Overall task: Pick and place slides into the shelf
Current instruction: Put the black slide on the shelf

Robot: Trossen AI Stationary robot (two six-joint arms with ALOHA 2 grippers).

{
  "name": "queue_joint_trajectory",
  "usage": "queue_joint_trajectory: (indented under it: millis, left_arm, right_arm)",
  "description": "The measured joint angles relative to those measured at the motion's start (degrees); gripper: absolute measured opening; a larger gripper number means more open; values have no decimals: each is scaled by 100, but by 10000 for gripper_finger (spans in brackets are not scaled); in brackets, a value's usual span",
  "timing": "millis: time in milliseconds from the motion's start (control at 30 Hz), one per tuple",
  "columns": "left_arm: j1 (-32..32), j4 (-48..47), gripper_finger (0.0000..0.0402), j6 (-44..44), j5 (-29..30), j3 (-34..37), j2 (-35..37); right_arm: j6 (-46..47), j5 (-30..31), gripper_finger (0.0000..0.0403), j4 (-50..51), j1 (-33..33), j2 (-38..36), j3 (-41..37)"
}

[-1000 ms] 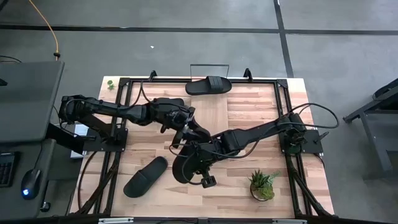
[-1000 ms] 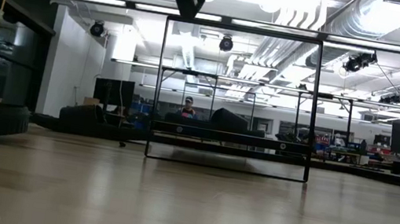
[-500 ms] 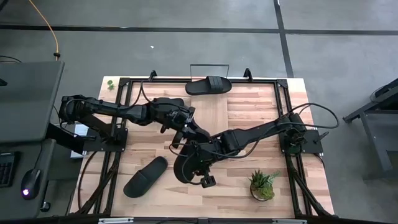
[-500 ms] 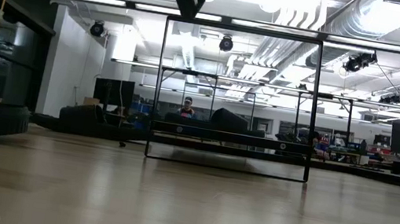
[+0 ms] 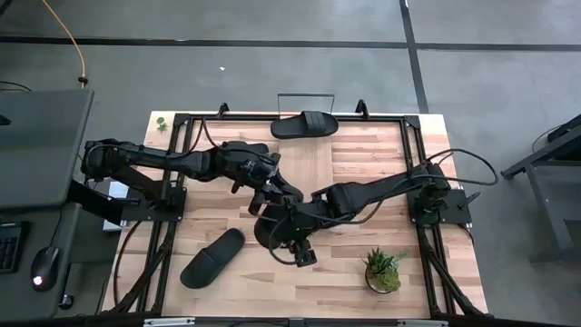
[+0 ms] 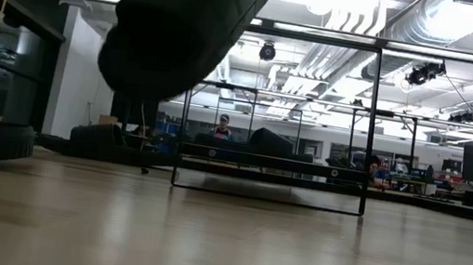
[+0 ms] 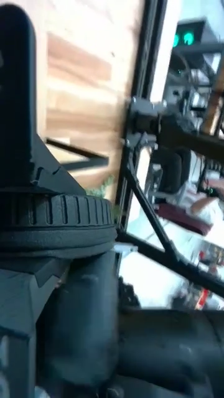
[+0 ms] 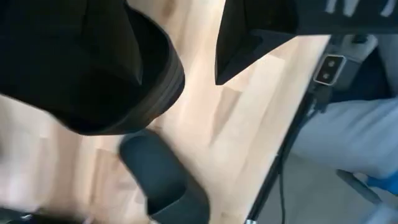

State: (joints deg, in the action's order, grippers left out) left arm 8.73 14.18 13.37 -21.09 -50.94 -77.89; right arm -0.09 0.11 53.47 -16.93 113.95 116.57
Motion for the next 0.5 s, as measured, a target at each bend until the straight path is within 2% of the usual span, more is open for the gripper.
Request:
queue_joint_trajectory:
  millis: [100, 200, 367, 500]
  left_arm:
    - [0, -223, 64, -104, 248, -11, 199]
    - [-29, -558, 60, -234, 212, 21, 311]
    - [-22, -723, 76, -286, 275, 0, 528]
    - [-24, -949, 67, -419, 307, 10, 769]
  right_arm:
    - [-43, 448, 195, 373, -9, 0, 360]
    - [33, 744, 195, 540, 3, -46, 768]
    - [245, 1363, 195, 890, -82, -46, 1310]
    - [623, 1823, 195, 1191, -136, -83, 1467]
